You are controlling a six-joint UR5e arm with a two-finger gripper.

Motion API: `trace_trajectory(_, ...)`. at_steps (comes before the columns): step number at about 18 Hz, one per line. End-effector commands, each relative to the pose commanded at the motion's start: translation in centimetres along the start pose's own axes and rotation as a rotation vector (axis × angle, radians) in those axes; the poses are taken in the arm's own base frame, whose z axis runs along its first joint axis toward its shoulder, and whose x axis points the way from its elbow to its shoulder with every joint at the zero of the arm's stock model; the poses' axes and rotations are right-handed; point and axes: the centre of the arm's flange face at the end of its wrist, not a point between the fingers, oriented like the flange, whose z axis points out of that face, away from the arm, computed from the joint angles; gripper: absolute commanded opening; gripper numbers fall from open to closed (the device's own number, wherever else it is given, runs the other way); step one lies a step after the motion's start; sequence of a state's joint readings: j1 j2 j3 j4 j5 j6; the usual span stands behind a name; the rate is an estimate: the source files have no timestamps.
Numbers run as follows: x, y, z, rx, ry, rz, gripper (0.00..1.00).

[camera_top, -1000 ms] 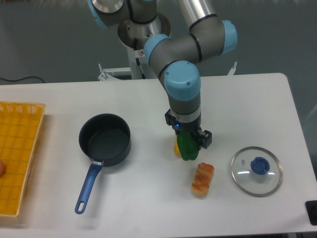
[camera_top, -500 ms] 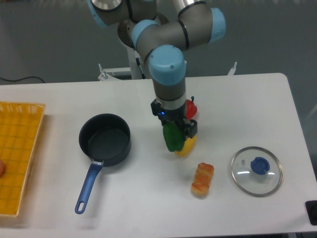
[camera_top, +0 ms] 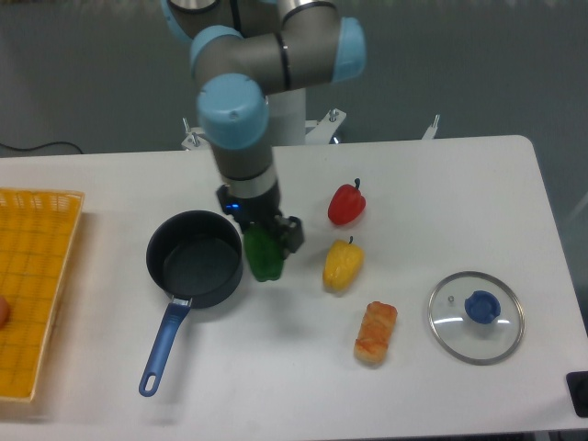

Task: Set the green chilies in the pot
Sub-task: 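Carry the green pepper over to the dark blue saucepan, then lower the green pepper into the saucepan and open the gripper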

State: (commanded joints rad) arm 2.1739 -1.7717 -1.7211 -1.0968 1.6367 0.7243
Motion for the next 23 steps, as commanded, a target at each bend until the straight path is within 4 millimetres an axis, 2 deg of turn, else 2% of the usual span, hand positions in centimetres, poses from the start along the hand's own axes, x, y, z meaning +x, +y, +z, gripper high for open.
trace_trajectory(2, 2.2, -1.0, 0.4, -0.007, 0.006, 0.011, 0.58)
trace_trajectory(5, 3.5, -1.5, 0.5, -0.020, -0.005, 0.021, 0.58)
trace_trajectory(8, 5.6, -1.3, 1.8, -0.052, 0.000, 0.046, 0.58)
trace_trajectory(12, 7.5, -1.0, 3.1, -0.089, 0.002, 0.076, 0.58)
trace_trajectory(14, 7.8, -0.8, 3.8, -0.113, -0.006, 0.073, 0.58)
trace_trajectory(16, 8.7, -1.3, 4.8, -0.125, 0.004, 0.079, 0.58)
trace_trajectory(20, 8.9, -2.2, 7.1, -0.135, -0.004, 0.082, 0.59)
trace_trajectory(23, 9.0, -2.5, 8.4, -0.150, -0.011, 0.078, 0.67)
